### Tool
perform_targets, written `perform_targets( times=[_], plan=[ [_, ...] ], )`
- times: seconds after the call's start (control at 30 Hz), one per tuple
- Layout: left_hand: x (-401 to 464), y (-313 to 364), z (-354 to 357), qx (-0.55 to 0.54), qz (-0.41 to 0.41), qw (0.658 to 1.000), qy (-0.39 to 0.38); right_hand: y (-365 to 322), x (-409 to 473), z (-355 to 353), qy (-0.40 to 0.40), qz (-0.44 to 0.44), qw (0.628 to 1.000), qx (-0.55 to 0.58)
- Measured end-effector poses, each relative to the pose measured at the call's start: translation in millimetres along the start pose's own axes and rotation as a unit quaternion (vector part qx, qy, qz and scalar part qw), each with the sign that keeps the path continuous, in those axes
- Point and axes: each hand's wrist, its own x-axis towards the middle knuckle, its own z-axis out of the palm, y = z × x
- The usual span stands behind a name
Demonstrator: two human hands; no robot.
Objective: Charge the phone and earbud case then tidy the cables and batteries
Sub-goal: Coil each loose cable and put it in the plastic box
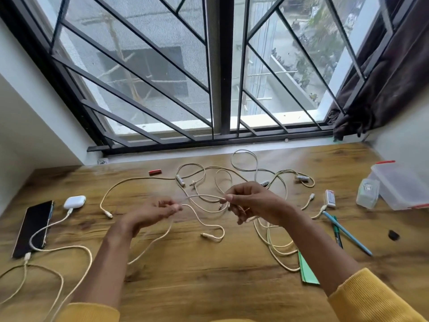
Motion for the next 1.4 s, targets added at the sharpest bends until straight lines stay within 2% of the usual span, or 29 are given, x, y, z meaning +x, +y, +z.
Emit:
perform_targets(
  times=[0.07,0.13,0.2,0.3,0.4,0.53,0.7,0.9,1.0,1.1,1.23,1.4],
  plan=[
    [1,17,9,0.023,0.038,0.999,0.014,1,5,6,-0.002,-0.003,0.999,0.040],
    [2,37,23,0.012,0.114,0.993,0.019,0,10,14,-0.006,-0.009,0.998,0.060],
    [0,55,36,-0.013,0.178,0.984,-0.011,-4,14,21,-0.015,-0.019,0.996,0.085],
    [3,66,41,-0.019,0.221,0.975,-0.011,-8,17,24,-0.024,-0.036,0.991,0.124],
    [8,64,31,0.008,0.259,0.966,0.023,-11,12,21,-0.022,-0.055,0.994,0.094],
    [8,65,23,-0.001,0.282,0.957,0.064,-15,4,19,-0.017,-0.083,0.996,-0.011],
    [5,74,28,-0.025,0.284,0.955,0.077,-12,8,32,-0.040,-0.058,0.994,-0.083],
    [6,73,25,-0.027,0.269,0.946,0.181,-12,3,47,-0.053,-0.058,0.989,-0.127],
    [10,67,27,-0.011,0.259,0.939,0.228,-22,0,54,-0.063,-0.099,0.992,-0.056],
    [8,62,34,0.059,0.263,0.920,0.286,-37,-1,57,-0.043,-0.168,0.985,0.013],
    [4,61,50,0.114,0.280,0.914,0.273,-52,2,51,0.002,-0.256,0.961,0.109],
    [2,61,75,0.126,0.302,0.912,0.246,-62,15,41,0.042,-0.278,0.924,0.259]
  ],
)
